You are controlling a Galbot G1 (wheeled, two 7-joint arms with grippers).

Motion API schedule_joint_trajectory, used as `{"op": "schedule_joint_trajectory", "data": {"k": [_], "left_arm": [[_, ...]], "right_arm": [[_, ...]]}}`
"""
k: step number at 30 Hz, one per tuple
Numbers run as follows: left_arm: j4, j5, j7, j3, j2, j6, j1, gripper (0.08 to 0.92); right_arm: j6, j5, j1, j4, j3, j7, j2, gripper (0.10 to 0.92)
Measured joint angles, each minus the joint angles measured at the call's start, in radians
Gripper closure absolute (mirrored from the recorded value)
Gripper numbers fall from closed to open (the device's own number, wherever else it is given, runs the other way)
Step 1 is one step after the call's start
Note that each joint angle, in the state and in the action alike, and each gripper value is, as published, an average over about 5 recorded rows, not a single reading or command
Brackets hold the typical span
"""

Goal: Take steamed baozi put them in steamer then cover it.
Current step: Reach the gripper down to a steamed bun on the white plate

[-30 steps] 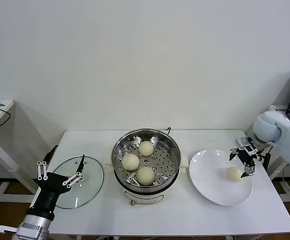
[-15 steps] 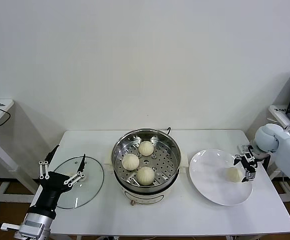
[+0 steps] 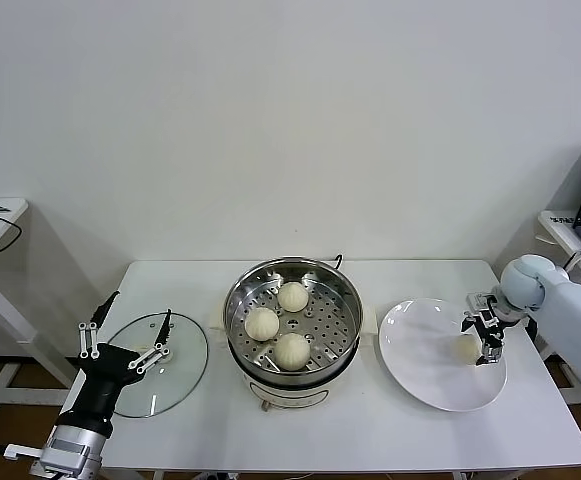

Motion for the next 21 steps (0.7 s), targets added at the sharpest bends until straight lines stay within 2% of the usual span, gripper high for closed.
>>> {"op": "schedule_joint_trajectory", "data": {"k": [4, 9, 21], "left_arm": [[0.000, 0.000, 0.000, 0.003, -0.001, 0.001, -0.004, 0.177], [0.002, 0.000, 0.000, 0.004, -0.001, 0.002, -0.008, 0.177], [0.003, 0.000, 0.000, 0.008, -0.006, 0.003, -0.010, 0.177]], "right_arm": [[0.000, -0.005, -0.005, -0.004, 0.005, -0.002, 0.005, 0.238], [0.001, -0.009, -0.008, -0.010, 0.009, -0.002, 0.012, 0.341], [-0.008, 0.015, 0.005, 0.013, 0.000, -0.014, -0.004, 0.364]]}}
